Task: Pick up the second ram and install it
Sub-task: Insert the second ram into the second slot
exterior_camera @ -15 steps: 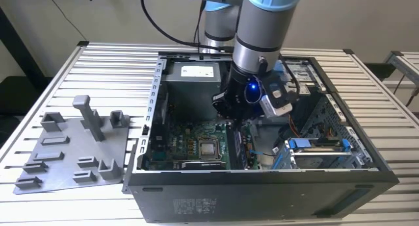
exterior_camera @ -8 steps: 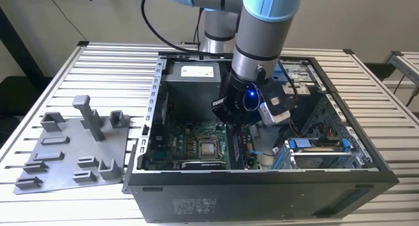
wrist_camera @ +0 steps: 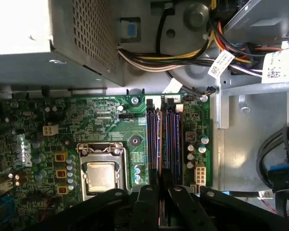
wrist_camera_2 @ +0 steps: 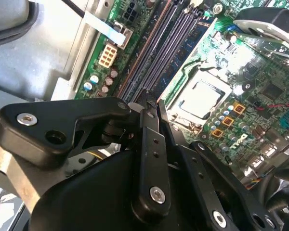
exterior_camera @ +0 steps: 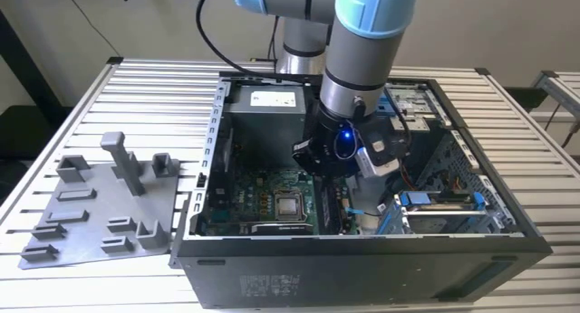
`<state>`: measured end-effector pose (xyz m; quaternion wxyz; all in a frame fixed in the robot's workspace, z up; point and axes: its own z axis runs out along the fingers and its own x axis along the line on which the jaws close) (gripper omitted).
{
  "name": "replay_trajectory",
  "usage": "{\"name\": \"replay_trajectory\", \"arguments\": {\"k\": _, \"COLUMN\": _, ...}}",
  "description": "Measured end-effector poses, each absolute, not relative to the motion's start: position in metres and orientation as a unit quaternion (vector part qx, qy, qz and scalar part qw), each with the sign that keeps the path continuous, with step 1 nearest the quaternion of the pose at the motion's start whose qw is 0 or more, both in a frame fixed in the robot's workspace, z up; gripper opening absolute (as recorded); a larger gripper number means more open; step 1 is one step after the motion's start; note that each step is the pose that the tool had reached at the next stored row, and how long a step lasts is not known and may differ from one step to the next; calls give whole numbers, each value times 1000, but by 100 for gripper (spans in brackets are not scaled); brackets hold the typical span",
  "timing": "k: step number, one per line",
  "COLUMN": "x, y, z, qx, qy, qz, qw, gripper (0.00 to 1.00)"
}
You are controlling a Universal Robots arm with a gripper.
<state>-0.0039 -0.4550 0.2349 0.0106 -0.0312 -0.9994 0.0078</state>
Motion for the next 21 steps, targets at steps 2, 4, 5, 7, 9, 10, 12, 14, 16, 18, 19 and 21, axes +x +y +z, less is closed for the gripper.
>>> {"name": "replay_trajectory", "arguments": {"k": 2, "x": -4, "y": -455, "z": 233, "qx": -31, "qy": -999, "qz": 8, "qw": 11, "gripper": 14}}
{"name": "replay_trajectory", "arguments": {"k": 4, "x": -4, "y": -455, "z": 232, "qx": -31, "qy": -999, "qz": 8, "qw": 11, "gripper": 14}}
{"name": "replay_trajectory", "arguments": {"k": 5, "x": -4, "y": -455, "z": 232, "qx": -31, "qy": -999, "qz": 8, "qw": 11, "gripper": 14}}
{"name": "replay_trajectory", "arguments": {"k": 7, "x": -5, "y": -456, "z": 230, "qx": -31, "qy": -999, "qz": 8, "qw": 11, "gripper": 14}}
{"name": "replay_trajectory", "arguments": {"k": 9, "x": -5, "y": -456, "z": 229, "qx": -31, "qy": -999, "qz": 8, "qw": 11, "gripper": 14}}
{"name": "replay_trajectory", "arguments": {"k": 10, "x": -5, "y": -457, "z": 228, "qx": -31, "qy": -999, "qz": 8, "qw": 11, "gripper": 14}}
{"name": "replay_trajectory", "arguments": {"k": 12, "x": -5, "y": -458, "z": 227, "qx": -31, "qy": -999, "qz": 8, "qw": 11, "gripper": 14}}
{"name": "replay_trajectory", "arguments": {"k": 14, "x": -5, "y": -458, "z": 225, "qx": -31, "qy": -999, "qz": 8, "qw": 11, "gripper": 14}}
{"name": "replay_trajectory", "arguments": {"k": 16, "x": -5, "y": -458, "z": 225, "qx": -31, "qy": -999, "qz": 8, "qw": 11, "gripper": 14}}
{"name": "replay_trajectory", "arguments": {"k": 18, "x": -5, "y": -458, "z": 223, "qx": -32, "qy": -999, "qz": 8, "qw": 11, "gripper": 14}}
{"name": "replay_trajectory", "arguments": {"k": 19, "x": -5, "y": -458, "z": 223, "qx": -32, "qy": -999, "qz": 8, "qw": 11, "gripper": 14}}
{"name": "replay_trajectory", "arguments": {"k": 21, "x": -5, "y": -458, "z": 222, "qx": -32, "qy": -999, "qz": 8, "qw": 11, "gripper": 14}}
